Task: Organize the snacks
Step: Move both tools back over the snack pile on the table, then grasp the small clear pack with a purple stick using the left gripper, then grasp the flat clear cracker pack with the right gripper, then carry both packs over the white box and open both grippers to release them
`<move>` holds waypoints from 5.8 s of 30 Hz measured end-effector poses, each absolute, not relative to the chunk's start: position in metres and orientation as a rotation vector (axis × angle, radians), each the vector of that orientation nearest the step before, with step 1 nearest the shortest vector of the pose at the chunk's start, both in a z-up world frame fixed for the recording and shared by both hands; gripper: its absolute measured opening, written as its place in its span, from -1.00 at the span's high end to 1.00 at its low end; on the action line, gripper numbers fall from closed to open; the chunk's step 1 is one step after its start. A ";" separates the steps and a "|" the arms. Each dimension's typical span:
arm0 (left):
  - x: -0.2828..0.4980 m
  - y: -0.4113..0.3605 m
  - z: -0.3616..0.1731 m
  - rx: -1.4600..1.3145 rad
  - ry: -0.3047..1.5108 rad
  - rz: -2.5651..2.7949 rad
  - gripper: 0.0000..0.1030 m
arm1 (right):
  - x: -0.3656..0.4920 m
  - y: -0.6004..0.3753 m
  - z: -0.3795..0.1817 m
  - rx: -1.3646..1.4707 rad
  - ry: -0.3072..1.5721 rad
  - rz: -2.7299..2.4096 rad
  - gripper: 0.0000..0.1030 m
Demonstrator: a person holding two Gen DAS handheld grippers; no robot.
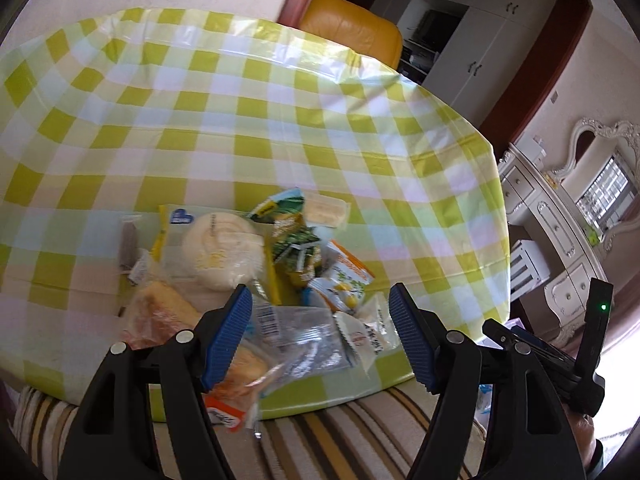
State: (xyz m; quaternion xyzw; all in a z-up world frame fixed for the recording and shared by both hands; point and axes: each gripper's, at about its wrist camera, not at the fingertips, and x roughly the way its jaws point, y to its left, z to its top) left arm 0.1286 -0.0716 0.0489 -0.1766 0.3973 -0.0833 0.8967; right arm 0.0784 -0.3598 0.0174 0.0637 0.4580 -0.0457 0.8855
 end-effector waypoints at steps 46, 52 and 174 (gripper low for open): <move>0.217 0.063 -0.025 -0.366 0.997 0.070 0.75 | 0.228 -0.189 0.003 -0.365 0.997 0.299 -0.52; 0.215 0.067 -0.027 -0.393 0.980 0.072 0.75 | 0.250 -0.180 -0.006 -0.185 1.090 0.285 -0.53; 0.120 -0.344 0.023 -0.010 1.059 -0.744 0.74 | 0.038 -0.483 -0.011 0.103 1.010 -0.362 -0.21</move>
